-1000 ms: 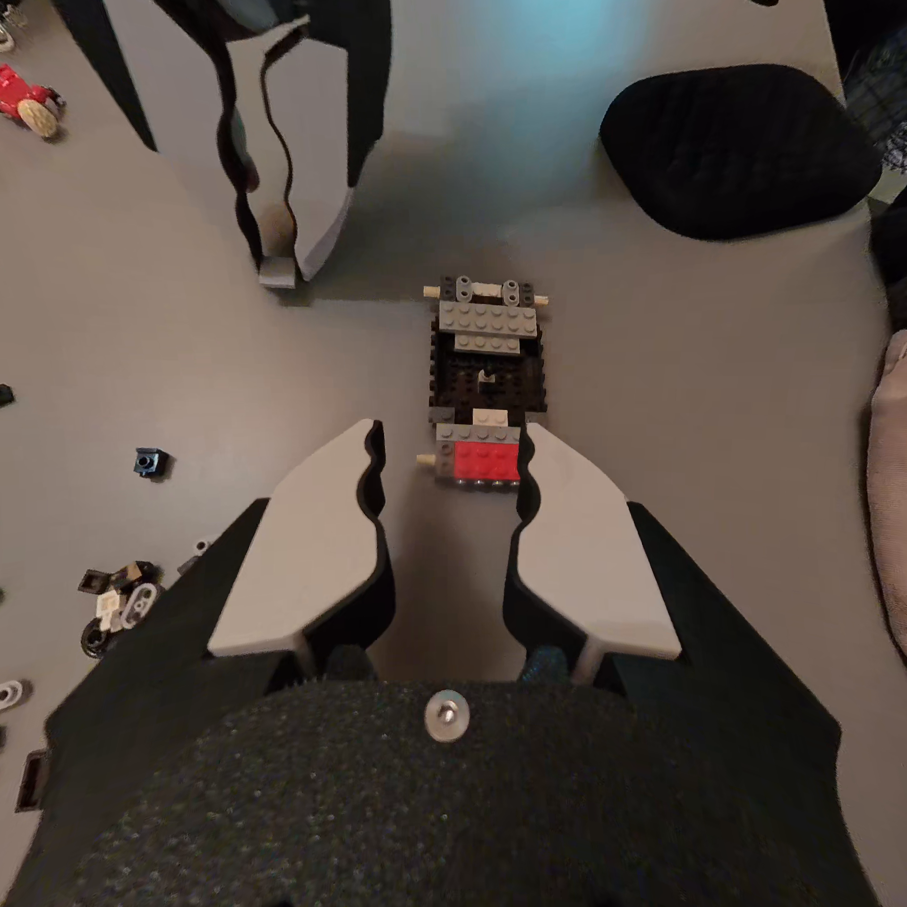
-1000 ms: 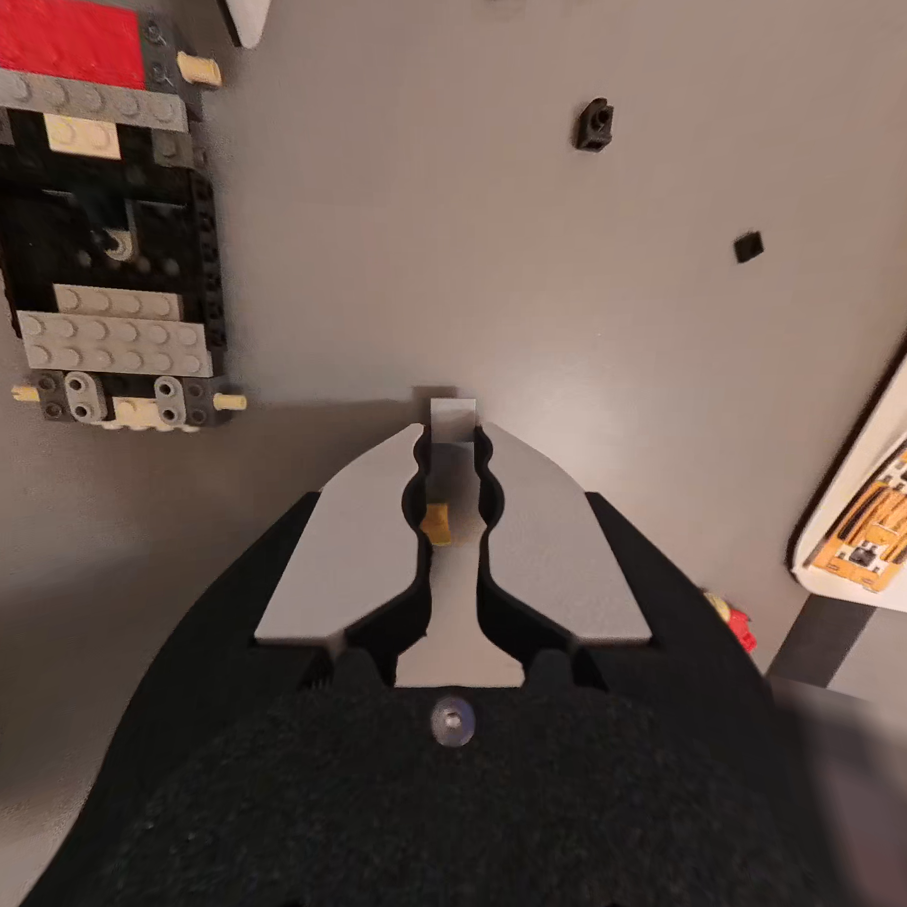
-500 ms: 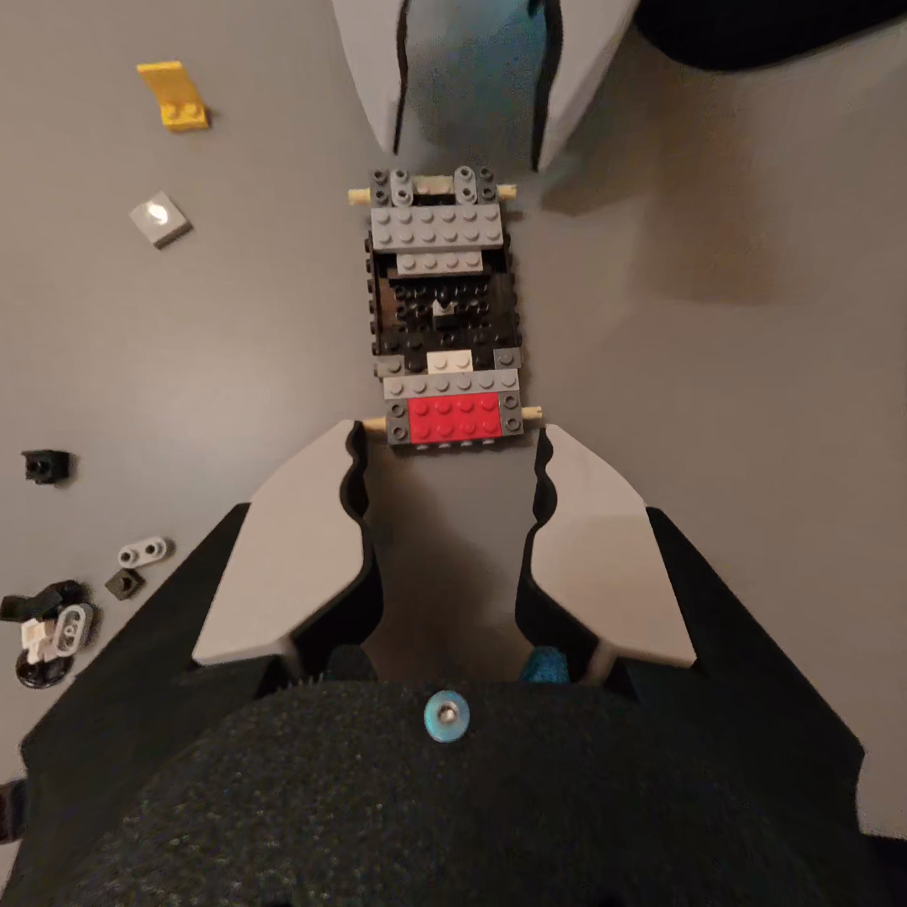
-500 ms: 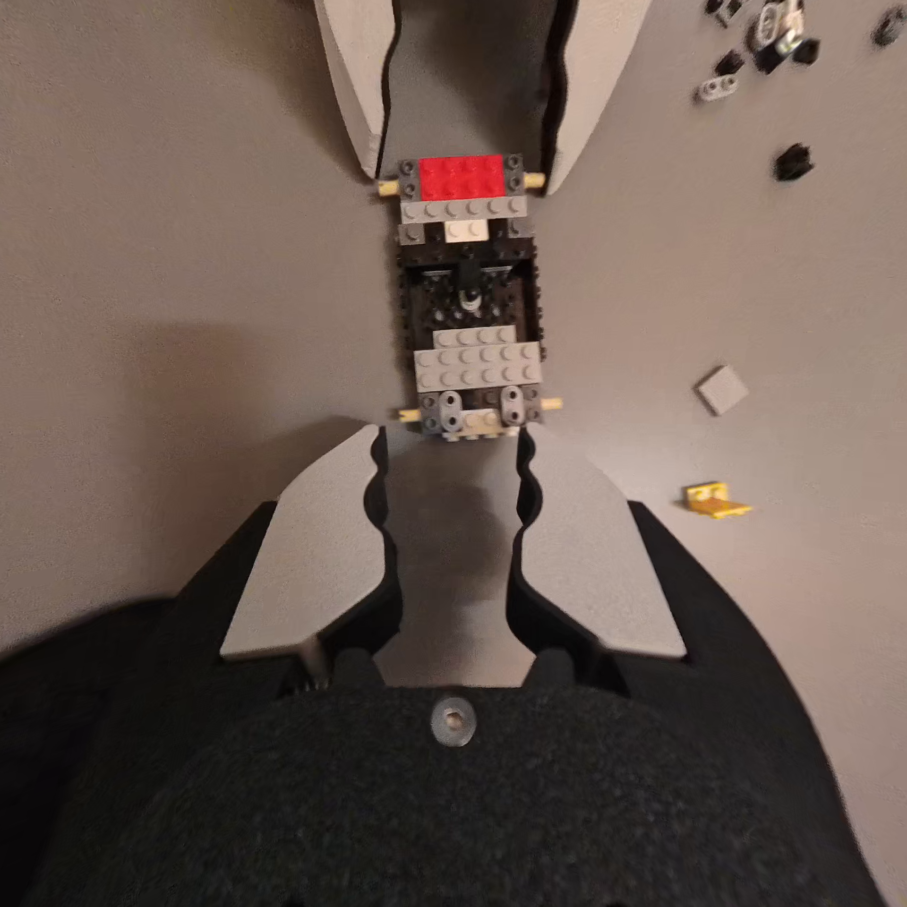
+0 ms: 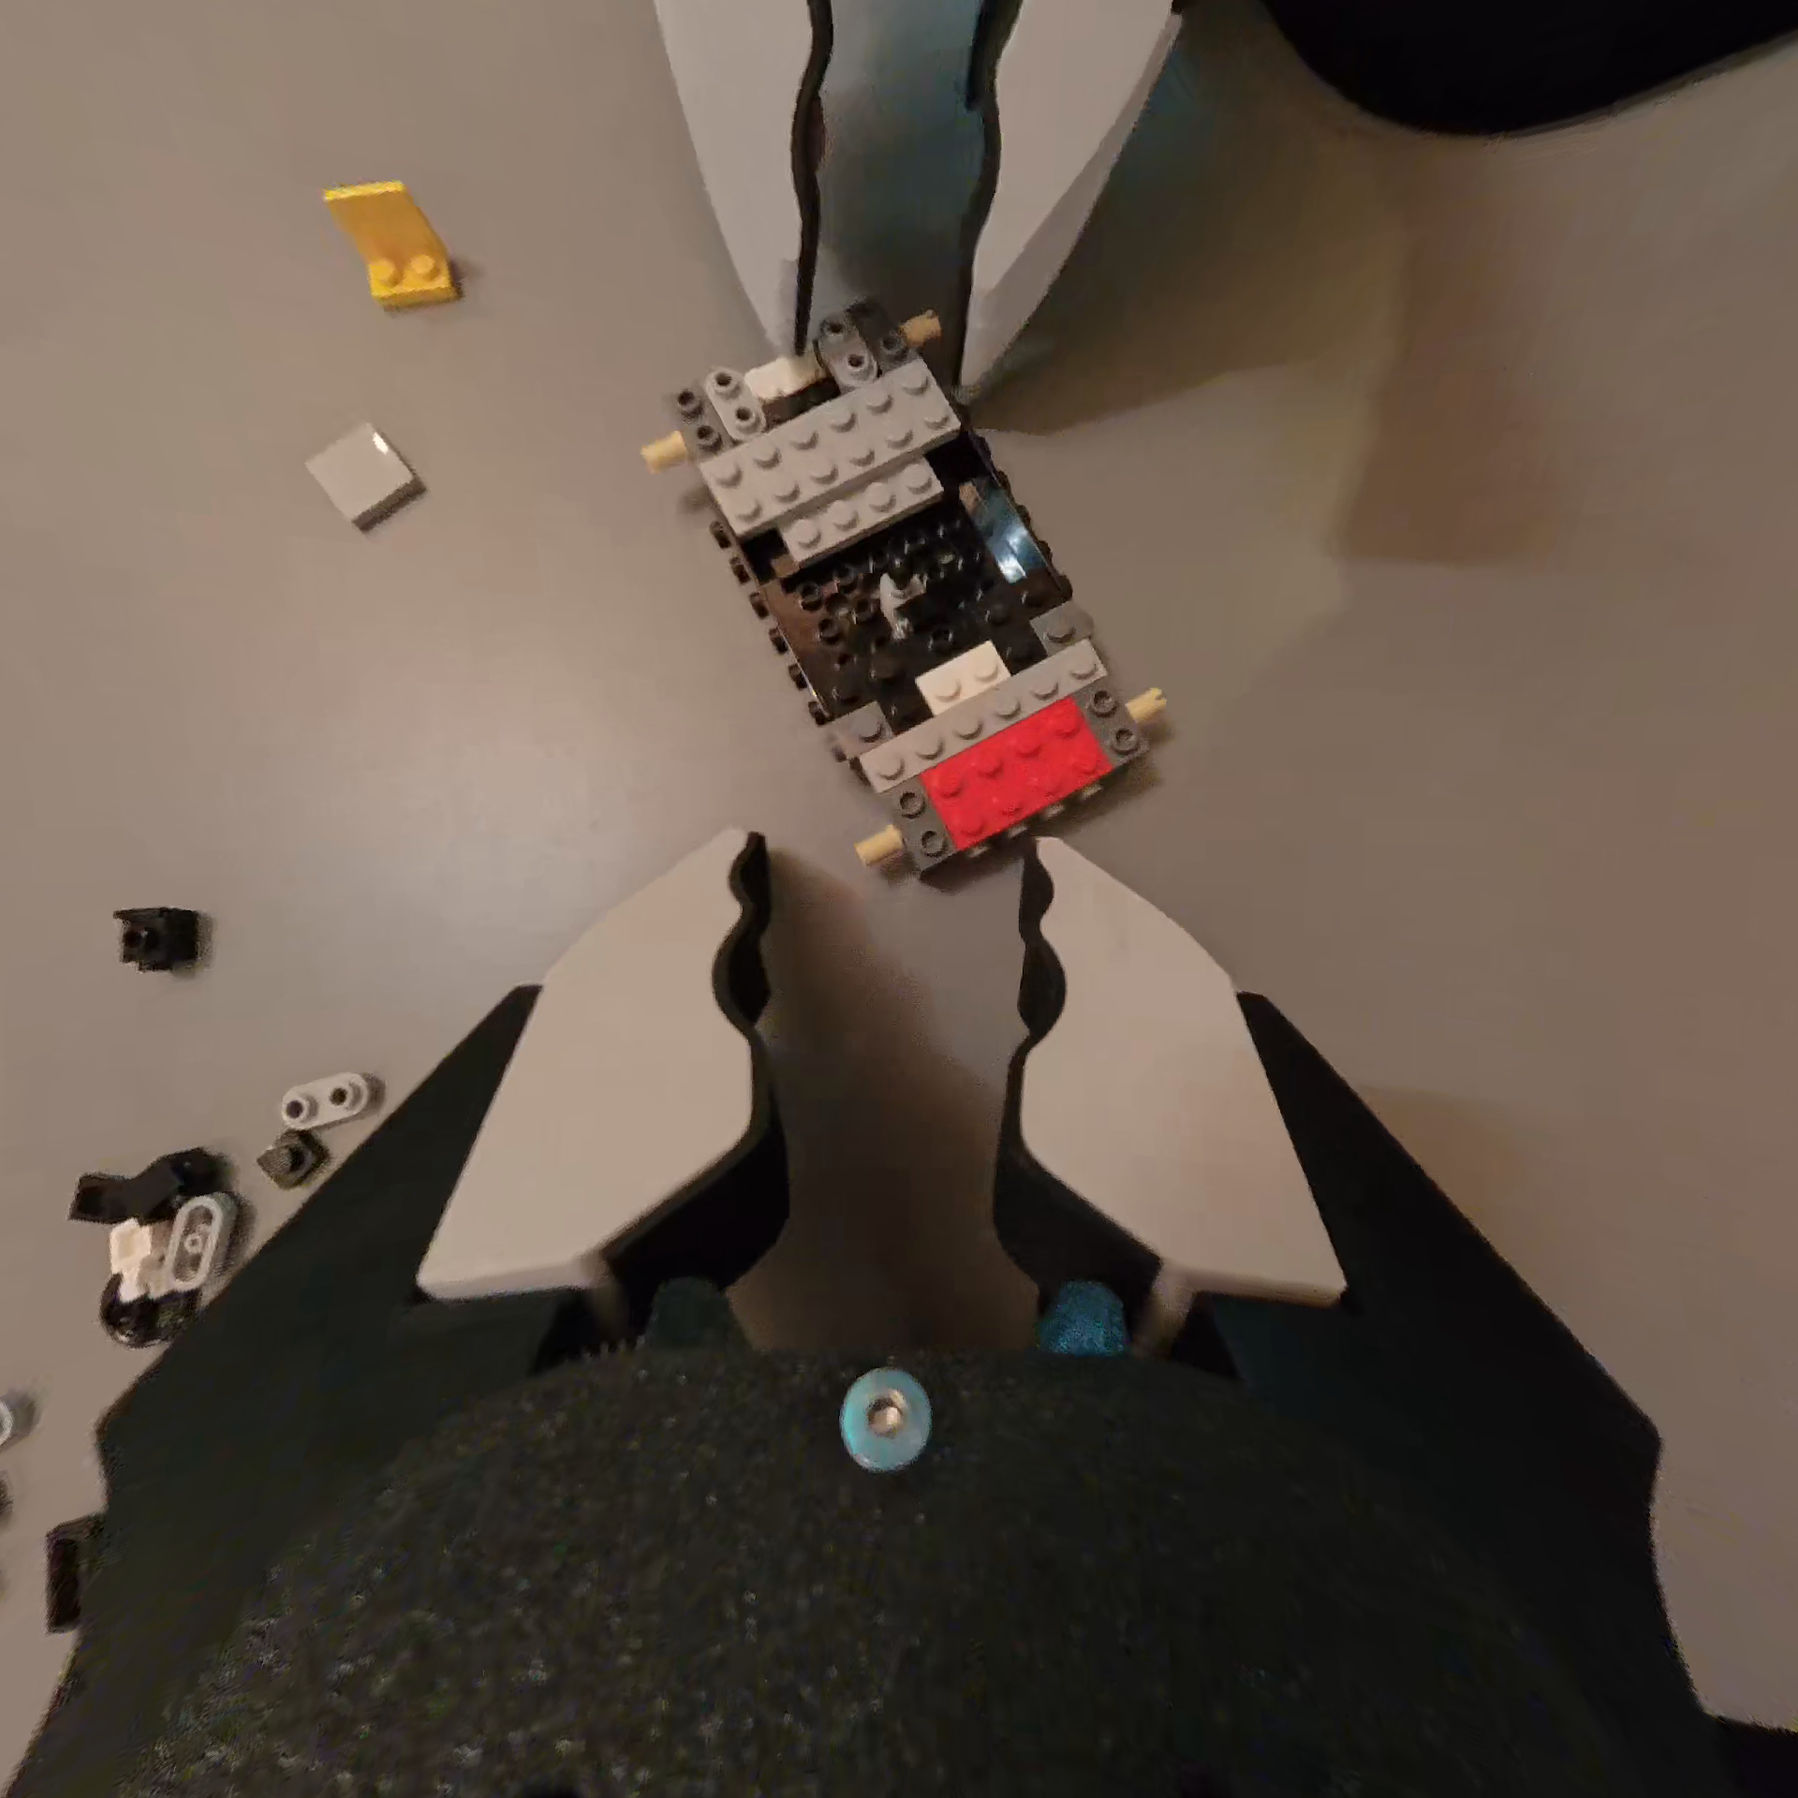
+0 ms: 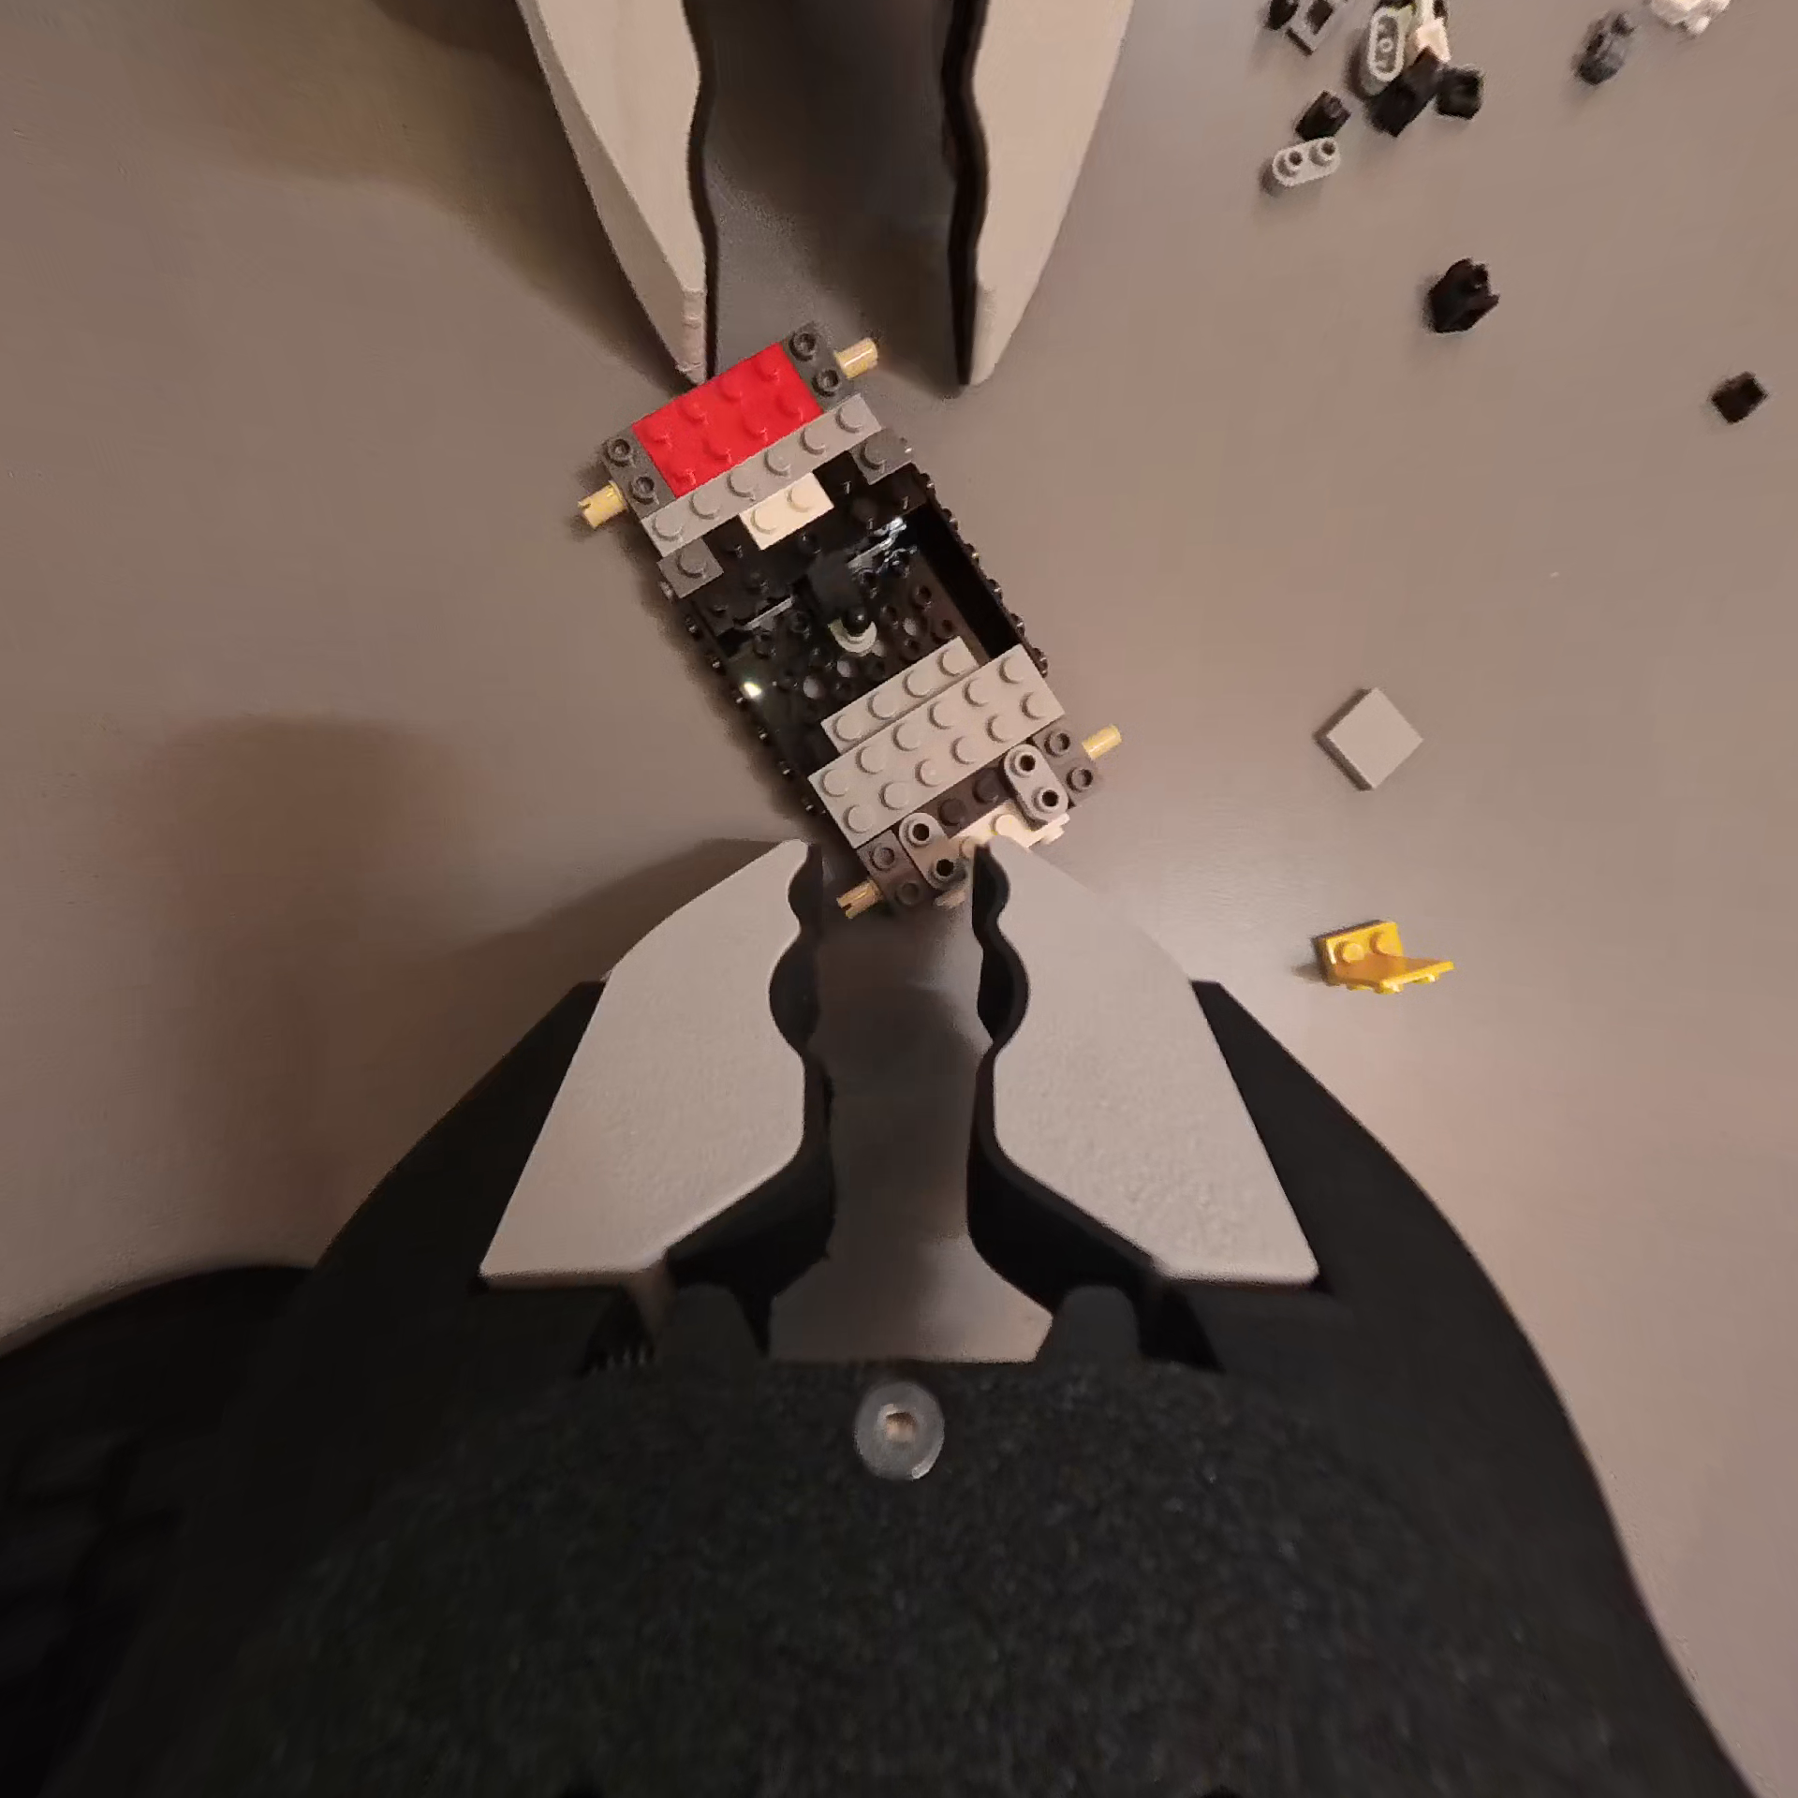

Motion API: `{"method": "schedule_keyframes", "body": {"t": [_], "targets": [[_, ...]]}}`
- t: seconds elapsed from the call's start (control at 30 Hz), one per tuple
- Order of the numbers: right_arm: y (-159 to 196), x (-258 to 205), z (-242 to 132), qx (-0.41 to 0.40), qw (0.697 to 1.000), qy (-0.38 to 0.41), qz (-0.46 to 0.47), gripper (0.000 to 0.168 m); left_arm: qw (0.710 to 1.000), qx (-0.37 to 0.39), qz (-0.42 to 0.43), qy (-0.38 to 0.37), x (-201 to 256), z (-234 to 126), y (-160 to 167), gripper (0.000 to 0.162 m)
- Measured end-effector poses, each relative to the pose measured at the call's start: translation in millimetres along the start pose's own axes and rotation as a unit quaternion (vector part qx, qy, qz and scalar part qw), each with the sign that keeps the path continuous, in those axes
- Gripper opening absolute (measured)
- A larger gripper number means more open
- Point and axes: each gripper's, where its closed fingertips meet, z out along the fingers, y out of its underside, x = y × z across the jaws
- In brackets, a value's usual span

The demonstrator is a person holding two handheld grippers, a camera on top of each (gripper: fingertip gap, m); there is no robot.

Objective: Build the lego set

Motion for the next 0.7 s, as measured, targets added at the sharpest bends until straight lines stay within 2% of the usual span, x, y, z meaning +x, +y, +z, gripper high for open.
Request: {"method": "schedule_keyframes", "body": {"t": [0.7], "targets": [[-1.3,-9.6,-5.1,0.060,0.997,0.025,0.050,0.027,1.000,0.011,0.000,-0.028,-12.3,-4.5,1.4,0.043]]}}
